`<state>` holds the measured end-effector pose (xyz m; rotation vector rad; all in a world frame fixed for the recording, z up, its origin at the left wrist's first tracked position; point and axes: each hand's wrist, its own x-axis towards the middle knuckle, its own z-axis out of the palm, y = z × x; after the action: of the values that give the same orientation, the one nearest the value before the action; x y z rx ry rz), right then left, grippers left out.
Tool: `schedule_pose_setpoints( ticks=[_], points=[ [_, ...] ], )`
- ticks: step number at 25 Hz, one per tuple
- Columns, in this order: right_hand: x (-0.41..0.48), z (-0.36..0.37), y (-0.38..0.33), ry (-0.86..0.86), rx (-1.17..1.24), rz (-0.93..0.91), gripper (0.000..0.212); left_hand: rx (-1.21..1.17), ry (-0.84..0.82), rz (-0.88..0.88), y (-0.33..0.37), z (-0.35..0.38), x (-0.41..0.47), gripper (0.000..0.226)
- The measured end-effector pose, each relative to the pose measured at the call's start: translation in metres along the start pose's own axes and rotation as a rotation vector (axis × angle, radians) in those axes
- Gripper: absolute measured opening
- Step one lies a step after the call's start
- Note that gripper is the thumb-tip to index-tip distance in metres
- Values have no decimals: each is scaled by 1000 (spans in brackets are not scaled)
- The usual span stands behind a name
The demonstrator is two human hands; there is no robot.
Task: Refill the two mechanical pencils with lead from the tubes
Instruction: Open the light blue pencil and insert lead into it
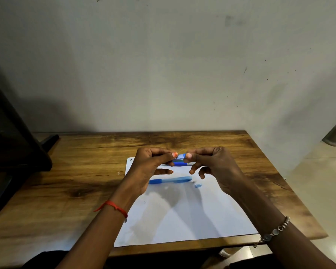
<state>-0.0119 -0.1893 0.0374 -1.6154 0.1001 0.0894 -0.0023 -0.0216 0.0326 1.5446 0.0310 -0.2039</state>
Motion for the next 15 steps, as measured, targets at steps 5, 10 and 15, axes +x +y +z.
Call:
schedule_pose_setpoints(
  ticks=[5,10,15],
  points=[
    [3,-1,1,-25,38,13,5,-12,-5,-13,-1,0,2,6],
    [4,-1,3,-49,38,23,7,-44,-27,-30,-2,0,3,6],
    [3,-3,2,-29,-29,-21,6,12,-23,-2,-2,-1,3,5]
  ],
)
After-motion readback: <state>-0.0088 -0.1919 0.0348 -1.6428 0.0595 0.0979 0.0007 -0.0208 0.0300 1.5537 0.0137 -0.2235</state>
